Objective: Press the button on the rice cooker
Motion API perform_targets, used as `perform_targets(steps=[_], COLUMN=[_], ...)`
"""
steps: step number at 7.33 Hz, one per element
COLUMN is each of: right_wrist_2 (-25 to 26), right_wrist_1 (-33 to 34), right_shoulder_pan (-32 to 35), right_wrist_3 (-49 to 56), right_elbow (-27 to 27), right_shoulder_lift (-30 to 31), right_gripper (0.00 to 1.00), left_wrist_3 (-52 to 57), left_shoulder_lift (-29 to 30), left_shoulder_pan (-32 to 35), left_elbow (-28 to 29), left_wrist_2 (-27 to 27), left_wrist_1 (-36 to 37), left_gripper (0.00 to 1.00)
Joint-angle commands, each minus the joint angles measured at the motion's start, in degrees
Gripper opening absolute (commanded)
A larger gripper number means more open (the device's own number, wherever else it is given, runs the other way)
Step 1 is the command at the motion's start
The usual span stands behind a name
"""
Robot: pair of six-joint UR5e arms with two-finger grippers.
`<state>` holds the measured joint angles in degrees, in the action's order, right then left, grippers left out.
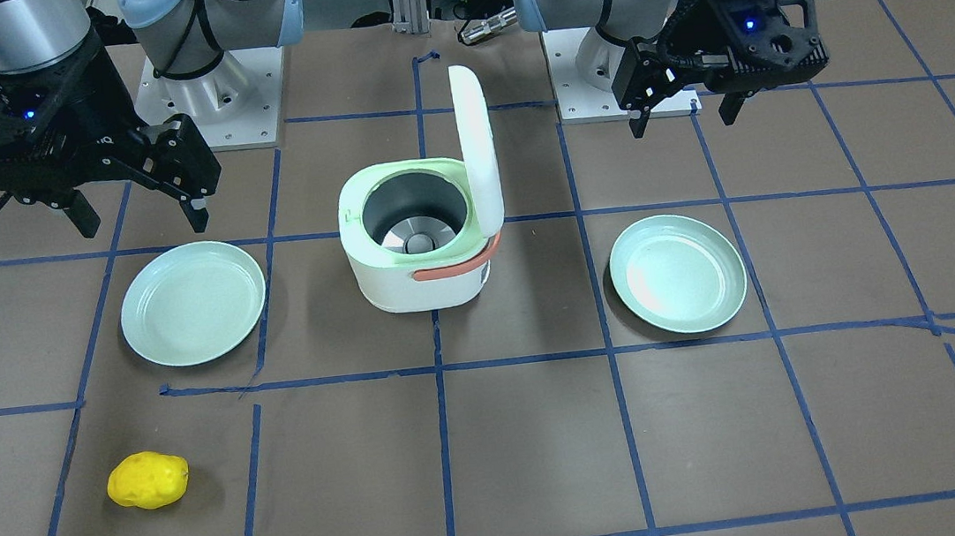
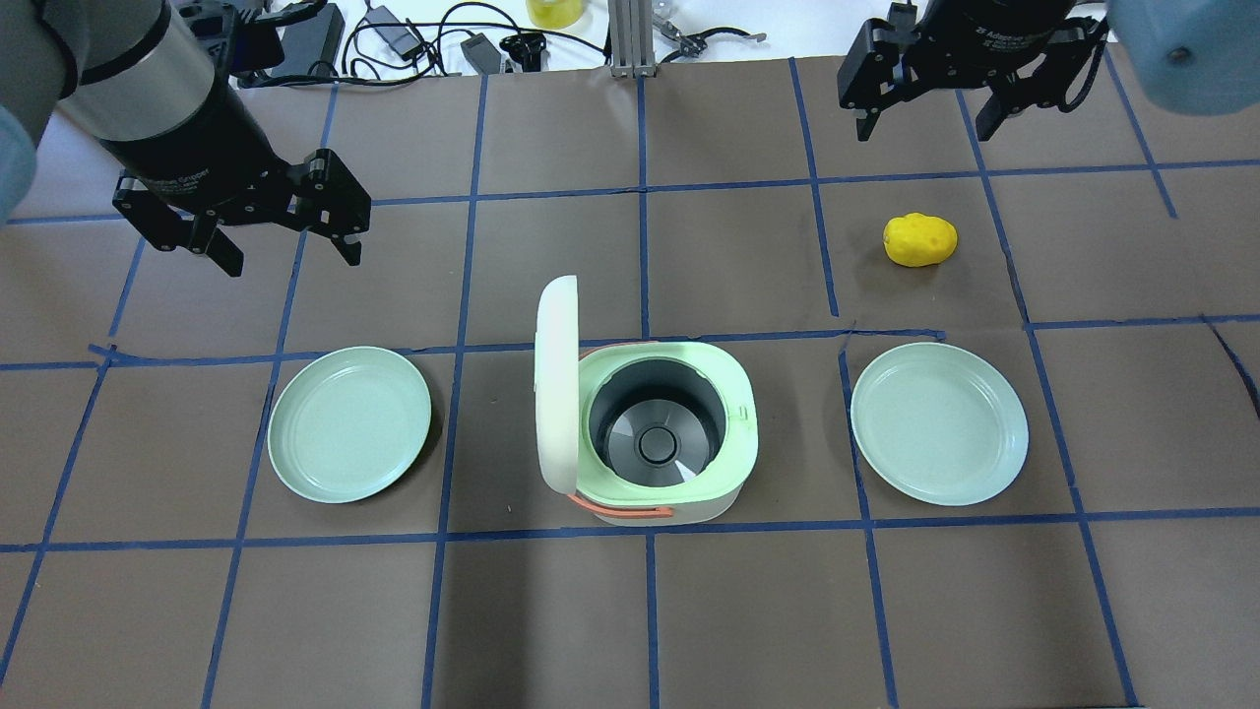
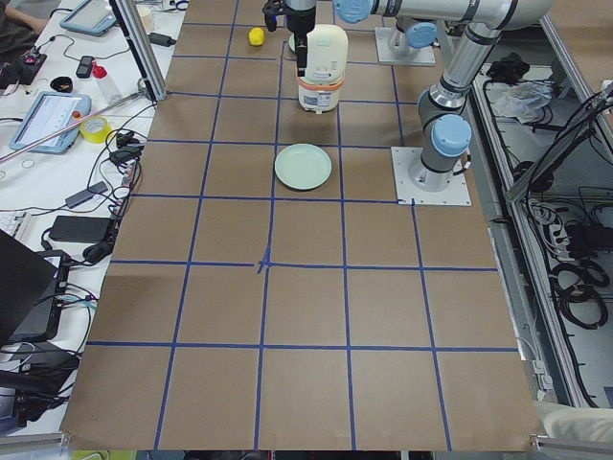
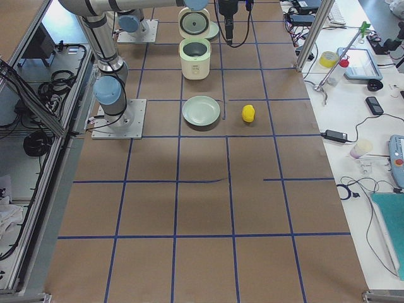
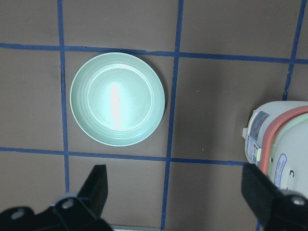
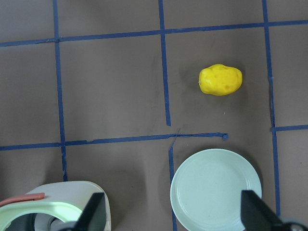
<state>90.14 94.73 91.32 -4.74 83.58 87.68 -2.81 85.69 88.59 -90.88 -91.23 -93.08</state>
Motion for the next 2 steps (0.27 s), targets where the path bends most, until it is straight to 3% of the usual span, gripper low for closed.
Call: perform_targets(steps=[1,2], right_wrist_2=[0.03,0.12], right_wrist_1=[0.01,-0.07], right_shoulder_pan=[0.0,0.0], right_wrist_3=[0.0,0.08], right_elbow=[0.0,0.0], right_shoulder_lift=[0.04,0.04], right_gripper=[1.0,1.0], left_wrist_3=[0.0,0.0], left_shoulder_lift=[0.0,0.0], left_shoulder_pan=[0.0,0.0], left_elbow=[0.0,0.0], left_wrist_2=[0.0,0.0], left_wrist_1=[0.0,0.0], left_gripper=[1.0,1.0])
